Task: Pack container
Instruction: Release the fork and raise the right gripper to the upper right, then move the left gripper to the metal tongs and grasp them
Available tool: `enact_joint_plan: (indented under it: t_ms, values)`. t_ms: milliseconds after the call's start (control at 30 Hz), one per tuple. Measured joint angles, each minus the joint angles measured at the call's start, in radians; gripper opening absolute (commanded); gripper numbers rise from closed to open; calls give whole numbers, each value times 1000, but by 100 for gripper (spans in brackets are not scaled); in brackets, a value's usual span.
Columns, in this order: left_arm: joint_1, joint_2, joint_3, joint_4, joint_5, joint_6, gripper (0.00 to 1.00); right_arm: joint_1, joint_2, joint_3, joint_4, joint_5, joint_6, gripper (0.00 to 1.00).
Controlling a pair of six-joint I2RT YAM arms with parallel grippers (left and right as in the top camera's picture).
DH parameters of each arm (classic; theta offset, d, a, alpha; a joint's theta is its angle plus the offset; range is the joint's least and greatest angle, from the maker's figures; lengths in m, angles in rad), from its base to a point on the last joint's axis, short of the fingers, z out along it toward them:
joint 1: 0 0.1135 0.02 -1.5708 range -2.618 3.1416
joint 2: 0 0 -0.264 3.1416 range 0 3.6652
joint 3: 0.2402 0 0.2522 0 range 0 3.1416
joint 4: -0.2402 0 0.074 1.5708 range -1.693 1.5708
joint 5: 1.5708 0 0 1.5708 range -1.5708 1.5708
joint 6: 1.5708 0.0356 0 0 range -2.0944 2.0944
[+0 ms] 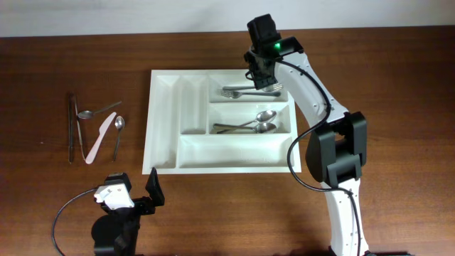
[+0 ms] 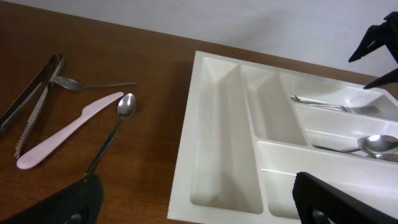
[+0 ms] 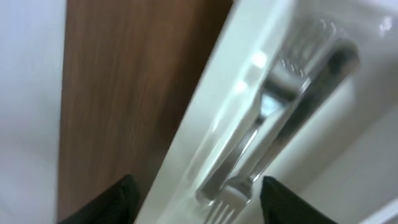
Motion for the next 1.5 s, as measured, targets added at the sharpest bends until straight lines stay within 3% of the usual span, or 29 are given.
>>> enact_joint_plan:
  t_ms: [200, 300, 500, 600, 800, 1267, 1500]
  values:
    - [0, 0, 0, 0, 0, 0, 99, -81, -17, 0, -36, 1, -348, 71]
    - [0, 0, 0, 0, 0, 0, 99, -195, -80, 0, -104, 2, -618, 80]
    - [0, 0, 0, 0, 0, 0, 99, -379, -183, 14, -235, 25, -1008, 97]
    - [0, 0, 0, 0, 0, 0, 99, -433, -186, 15, -314, 69, -1125, 99]
    - [0, 0, 0, 0, 0, 0, 99, -517, -183, 15, -377, 134, -1220, 99]
    - [0, 0, 0, 3, 0, 0, 99, -575, -183, 15, -379, 155, -1247, 99]
    - [0, 8, 17, 130, 39, 0, 99, -575, -183, 15, -379, 155, -1253, 99]
